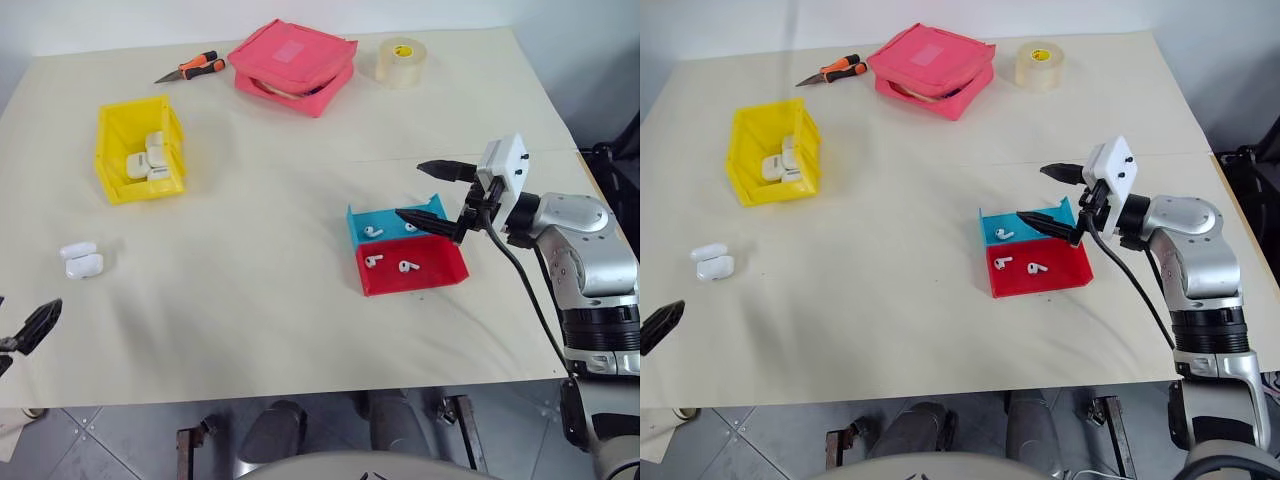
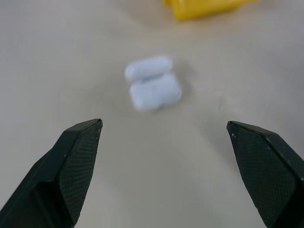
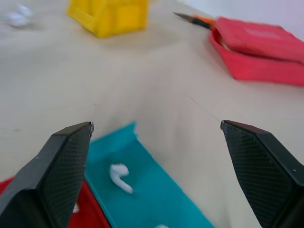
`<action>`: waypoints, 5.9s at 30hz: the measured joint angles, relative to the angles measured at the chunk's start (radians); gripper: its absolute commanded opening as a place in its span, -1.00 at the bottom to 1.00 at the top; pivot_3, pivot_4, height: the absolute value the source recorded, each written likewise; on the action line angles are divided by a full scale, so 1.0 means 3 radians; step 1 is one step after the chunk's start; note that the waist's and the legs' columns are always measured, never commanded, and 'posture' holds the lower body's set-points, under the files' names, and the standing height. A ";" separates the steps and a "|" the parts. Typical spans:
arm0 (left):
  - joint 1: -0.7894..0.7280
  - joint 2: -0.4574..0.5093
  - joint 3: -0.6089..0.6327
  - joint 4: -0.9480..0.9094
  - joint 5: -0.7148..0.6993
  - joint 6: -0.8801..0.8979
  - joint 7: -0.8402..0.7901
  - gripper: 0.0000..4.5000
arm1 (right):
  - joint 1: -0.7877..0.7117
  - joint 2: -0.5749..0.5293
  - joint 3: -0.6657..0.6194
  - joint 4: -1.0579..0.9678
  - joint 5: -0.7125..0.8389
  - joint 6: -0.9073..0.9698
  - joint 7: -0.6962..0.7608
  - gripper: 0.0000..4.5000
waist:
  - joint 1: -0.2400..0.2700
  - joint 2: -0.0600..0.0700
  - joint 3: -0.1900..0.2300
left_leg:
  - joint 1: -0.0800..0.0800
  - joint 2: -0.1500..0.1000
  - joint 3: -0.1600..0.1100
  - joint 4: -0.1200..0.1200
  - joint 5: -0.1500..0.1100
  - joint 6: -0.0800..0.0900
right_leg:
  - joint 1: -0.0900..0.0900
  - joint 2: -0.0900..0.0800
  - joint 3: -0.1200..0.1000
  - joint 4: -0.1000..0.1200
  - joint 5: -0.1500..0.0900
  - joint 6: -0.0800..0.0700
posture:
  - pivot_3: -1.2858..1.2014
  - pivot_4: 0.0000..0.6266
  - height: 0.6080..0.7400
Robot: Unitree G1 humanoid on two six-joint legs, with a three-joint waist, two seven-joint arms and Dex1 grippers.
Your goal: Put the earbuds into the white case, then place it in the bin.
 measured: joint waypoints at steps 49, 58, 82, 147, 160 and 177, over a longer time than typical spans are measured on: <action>-0.2634 0.0659 -0.1249 0.0885 0.0852 0.2833 0.1489 0.99 | -0.0167 0.0191 0.0248 0.0210 -0.0022 -0.0086 0.0449 1.00 | -0.0167 -0.0009 -0.0005 | 0.0012 0.0000 0.0036 0.0008 -0.0004 -0.0003 | -0.0015 -0.0004 -0.0034 0.0019 0.0010 -0.0016 | 0.03 -0.52 1.00; -0.2776 0.0668 -0.1413 0.1354 0.0961 0.2529 0.1400 0.99 | -0.0152 0.0200 0.0248 0.0210 -0.0023 -0.0089 0.0396 1.00 | -0.0165 -0.0009 -0.0005 | 0.0012 0.0001 0.0046 0.0014 -0.0007 -0.0008 | -0.0021 -0.0017 -0.0107 0.0018 0.0029 -0.0049 | 0.03 -0.52 1.00; -0.2962 0.0646 -0.1546 0.1479 0.1055 0.2614 0.1328 0.99 | -0.0164 0.0254 0.0249 0.0275 -0.0107 -0.0158 0.0328 1.00 | -0.0167 -0.0008 -0.0006 | 0.0012 0.0003 0.0052 0.0034 -0.0008 -0.0008 | -0.0020 -0.0024 -0.0109 0.0035 0.0029 -0.0049 | 0.03 -0.52 1.00; -0.3137 -0.0921 -0.2944 0.1656 0.0031 -0.2213 -0.2835 0.23 | 0.1899 -0.0590 -0.0730 -0.2583 0.0255 0.1802 -0.1180 1.00 | 0.0013 -0.0012 -0.0009 | -0.0001 0.0002 0.0083 0.0075 -0.0025 0.0022 | -0.0002 -0.0032 -0.0104 0.0005 0.0052 -0.0030 | 0.03 -0.52 1.00; -0.2803 -0.0896 -0.3012 0.1377 0.0082 -0.2301 -0.2687 0.23 | 0.1931 -0.0888 -0.0637 -0.2805 0.0314 0.2217 -0.1291 0.31 | 0.0023 -0.0011 -0.0009 | -0.0001 0.0003 0.0084 0.0075 -0.0026 0.0024 | -0.0001 -0.0032 -0.0103 0.0003 0.0053 -0.0029 | 0.03 -0.52 1.00; -0.2363 -0.0940 -0.3201 0.0946 0.0081 -0.2303 -0.2432 0.23 | 0.0588 -0.1262 0.0379 -0.2471 0.0536 0.2933 -0.1228 0.31 | 0.0026 -0.0012 -0.0009 | -0.0002 0.0009 0.0089 0.0071 -0.0027 0.0024 | 0.0000 -0.0026 -0.0102 -0.0009 0.0058 -0.0031 | 0.03 -0.52 1.00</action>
